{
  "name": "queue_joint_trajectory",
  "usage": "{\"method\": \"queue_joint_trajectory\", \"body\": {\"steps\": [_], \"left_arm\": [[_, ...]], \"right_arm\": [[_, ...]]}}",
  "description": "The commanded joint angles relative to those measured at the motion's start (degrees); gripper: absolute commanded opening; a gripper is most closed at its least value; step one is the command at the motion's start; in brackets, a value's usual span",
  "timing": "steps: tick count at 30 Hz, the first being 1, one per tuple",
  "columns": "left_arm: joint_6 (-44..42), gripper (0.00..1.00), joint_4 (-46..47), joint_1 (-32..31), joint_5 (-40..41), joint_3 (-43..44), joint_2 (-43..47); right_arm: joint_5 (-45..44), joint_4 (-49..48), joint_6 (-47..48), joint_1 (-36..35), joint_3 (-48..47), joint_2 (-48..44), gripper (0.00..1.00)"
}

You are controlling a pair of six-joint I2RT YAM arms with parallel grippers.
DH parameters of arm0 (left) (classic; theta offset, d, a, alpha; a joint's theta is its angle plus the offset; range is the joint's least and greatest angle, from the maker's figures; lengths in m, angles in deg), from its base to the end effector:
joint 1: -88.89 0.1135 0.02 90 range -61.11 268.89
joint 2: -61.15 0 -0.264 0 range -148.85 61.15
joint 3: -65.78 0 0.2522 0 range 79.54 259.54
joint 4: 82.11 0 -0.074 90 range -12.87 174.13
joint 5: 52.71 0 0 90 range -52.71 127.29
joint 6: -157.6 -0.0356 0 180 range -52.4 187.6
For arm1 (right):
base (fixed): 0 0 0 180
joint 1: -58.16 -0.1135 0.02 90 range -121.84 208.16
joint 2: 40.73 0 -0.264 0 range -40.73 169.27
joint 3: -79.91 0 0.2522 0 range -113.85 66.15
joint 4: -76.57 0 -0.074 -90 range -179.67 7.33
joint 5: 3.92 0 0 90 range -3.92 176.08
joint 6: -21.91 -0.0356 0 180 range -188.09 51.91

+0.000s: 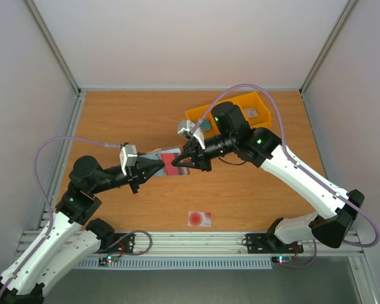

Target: Take the credit cards out of the card holder

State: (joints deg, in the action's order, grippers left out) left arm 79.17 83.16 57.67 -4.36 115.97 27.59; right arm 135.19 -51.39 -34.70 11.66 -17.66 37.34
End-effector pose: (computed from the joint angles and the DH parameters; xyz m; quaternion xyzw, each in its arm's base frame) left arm 0.1093 -0.0939 0.3350 0.3627 0.5967 -0.4752 0.5353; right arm 0.1768 0.2254 0.4036 -0.6652 0.4832 0.4119 0.3928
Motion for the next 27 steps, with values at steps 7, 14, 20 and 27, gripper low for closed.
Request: {"method": "queue_joint_trajectory", "body": {"steps": [7, 14, 20, 27], "left_arm": [[6.6, 0.00, -9.0, -1.1, -0.8, -2.9, -1.7], [20.8, 0.00, -1.6, -0.9, 1.2, -16.7, -5.2], [24.2, 0.00, 3.0, -0.4, 1.1, -17.8, -14.2], [26.3, 0.00, 8.8, 2.5, 0.9, -18.1, -28.2]], "right_arm": [[9.8, -18.3, -7.6, 0.1, 11.5, -3.1, 0.10], [5.1, -27.9, -18.8, 0.6, 27.3, -0.5, 0.13], [6.7, -45.0, -27.9, 5.2, 36.7, 3.8, 0.18], [8.2, -50.5, -29.4, 10.2, 42.9, 11.2, 0.26]]}}
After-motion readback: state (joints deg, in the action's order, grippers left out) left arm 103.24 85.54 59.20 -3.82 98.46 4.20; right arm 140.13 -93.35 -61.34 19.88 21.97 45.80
